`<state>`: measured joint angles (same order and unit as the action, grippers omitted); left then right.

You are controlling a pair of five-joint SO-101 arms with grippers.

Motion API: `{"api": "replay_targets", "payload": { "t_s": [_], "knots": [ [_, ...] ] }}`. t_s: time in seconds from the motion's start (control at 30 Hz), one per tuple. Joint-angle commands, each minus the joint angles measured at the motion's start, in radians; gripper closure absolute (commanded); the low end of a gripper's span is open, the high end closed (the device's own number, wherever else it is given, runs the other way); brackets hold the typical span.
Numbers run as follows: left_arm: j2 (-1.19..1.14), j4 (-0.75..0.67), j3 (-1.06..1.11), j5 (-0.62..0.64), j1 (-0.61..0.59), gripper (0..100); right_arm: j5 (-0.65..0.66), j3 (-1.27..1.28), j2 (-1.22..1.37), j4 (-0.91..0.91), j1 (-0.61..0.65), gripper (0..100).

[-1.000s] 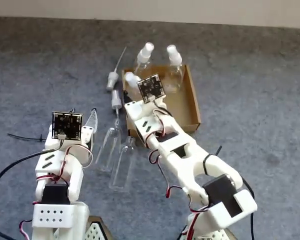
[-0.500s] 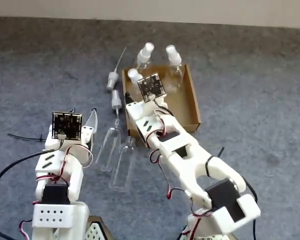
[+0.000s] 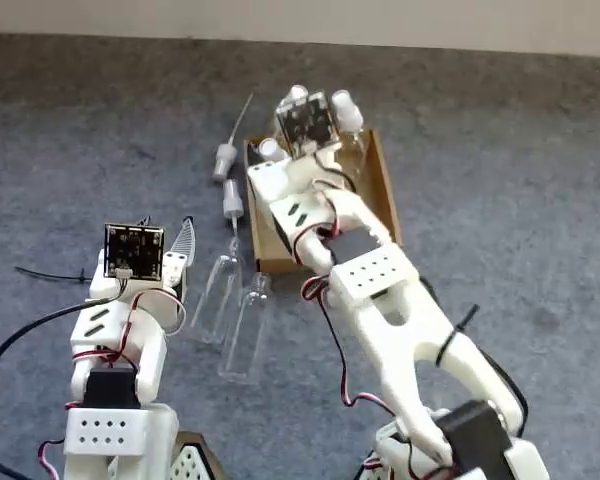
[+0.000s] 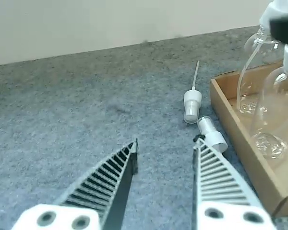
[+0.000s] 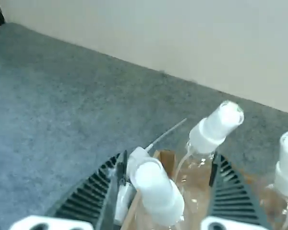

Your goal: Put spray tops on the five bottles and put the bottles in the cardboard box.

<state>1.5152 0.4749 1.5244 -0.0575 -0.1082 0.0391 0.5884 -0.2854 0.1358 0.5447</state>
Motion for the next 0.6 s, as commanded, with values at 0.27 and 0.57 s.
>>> {"api": "replay_targets", "payload": {
  "t_s": [0.27, 0.57],
  "knots": [
    [0.015, -0.021, -0.007, -0.002, -0.018, 83, -0.281, -0.205, -0.213, 0.937, 0.199, 78.0],
    [0.015, -0.021, -0.005, -0.002, -0.018, 83, -0.4, -0.008, -0.094, 0.957, 0.38, 77.8]
  ]
}}
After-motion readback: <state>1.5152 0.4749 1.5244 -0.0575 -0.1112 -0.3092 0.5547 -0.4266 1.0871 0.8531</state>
